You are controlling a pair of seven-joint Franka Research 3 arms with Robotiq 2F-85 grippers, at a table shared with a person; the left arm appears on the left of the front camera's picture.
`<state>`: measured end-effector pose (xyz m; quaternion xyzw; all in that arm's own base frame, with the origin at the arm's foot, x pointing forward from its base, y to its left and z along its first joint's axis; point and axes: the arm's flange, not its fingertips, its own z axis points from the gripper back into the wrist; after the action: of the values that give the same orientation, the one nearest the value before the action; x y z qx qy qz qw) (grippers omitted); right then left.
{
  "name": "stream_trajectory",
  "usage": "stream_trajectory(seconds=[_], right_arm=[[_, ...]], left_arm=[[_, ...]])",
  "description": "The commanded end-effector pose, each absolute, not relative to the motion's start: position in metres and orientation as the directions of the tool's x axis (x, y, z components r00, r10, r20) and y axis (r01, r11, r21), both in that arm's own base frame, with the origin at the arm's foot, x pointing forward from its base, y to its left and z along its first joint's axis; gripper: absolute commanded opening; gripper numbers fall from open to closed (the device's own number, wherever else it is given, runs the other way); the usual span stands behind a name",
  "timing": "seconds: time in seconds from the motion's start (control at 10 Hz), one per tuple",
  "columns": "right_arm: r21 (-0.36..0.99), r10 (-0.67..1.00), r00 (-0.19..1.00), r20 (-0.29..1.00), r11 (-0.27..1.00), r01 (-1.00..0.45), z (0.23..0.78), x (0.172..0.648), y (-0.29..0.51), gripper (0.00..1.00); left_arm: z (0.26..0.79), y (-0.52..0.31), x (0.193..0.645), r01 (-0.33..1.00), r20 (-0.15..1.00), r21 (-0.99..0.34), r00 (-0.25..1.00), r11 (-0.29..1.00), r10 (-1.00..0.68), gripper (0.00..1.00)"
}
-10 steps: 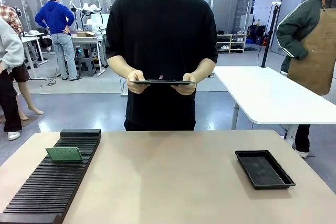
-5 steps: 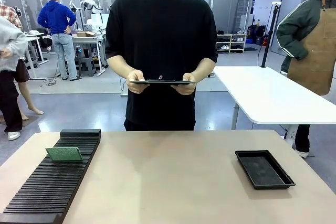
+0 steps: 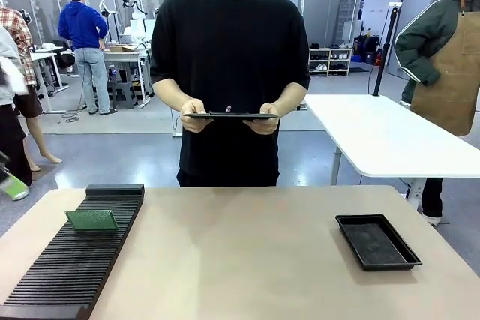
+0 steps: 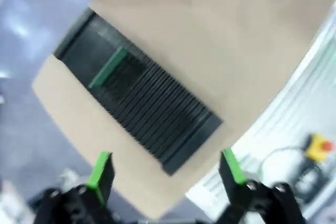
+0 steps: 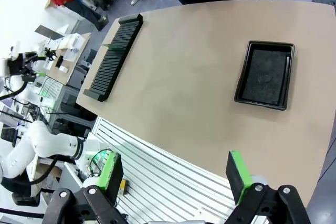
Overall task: Inspect the PCB.
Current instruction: Pick up the Blank PCB and present it to the human.
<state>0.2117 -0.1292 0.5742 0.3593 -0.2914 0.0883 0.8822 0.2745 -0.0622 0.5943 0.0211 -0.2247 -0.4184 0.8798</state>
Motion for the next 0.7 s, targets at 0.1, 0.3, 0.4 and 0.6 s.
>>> stream_trajectory(seconds=[0.1,0.3,0.4,0.6], right_arm=[[0.584,-0.051,0.811,0.583,0.720,-0.375,0.574,0.212,-0.130,1.00],[0.584,-0.051,0.811,0.583,0.720,-0.375,0.574,0.212,-0.130,1.00],[0.584,-0.051,0.811,0.583,0.720,-0.375,0.574,0.212,-0.130,1.00],[0.584,-0.051,0.811,0.583,0.720,-0.375,0.574,0.212,-0.130,1.00]], left_arm=[[0.566,-0.062,0.320,0.882,0.031,0.396,0.267,0.257,-0.963,1.00],[0.543,-0.067,0.334,0.925,0.011,0.324,0.204,0.196,-0.979,1.00],[0.537,-0.069,0.339,0.921,0.056,0.302,0.240,0.245,-0.969,1.00],[0.535,-0.075,0.330,0.920,-0.011,0.320,0.243,0.226,-0.970,1.00]])
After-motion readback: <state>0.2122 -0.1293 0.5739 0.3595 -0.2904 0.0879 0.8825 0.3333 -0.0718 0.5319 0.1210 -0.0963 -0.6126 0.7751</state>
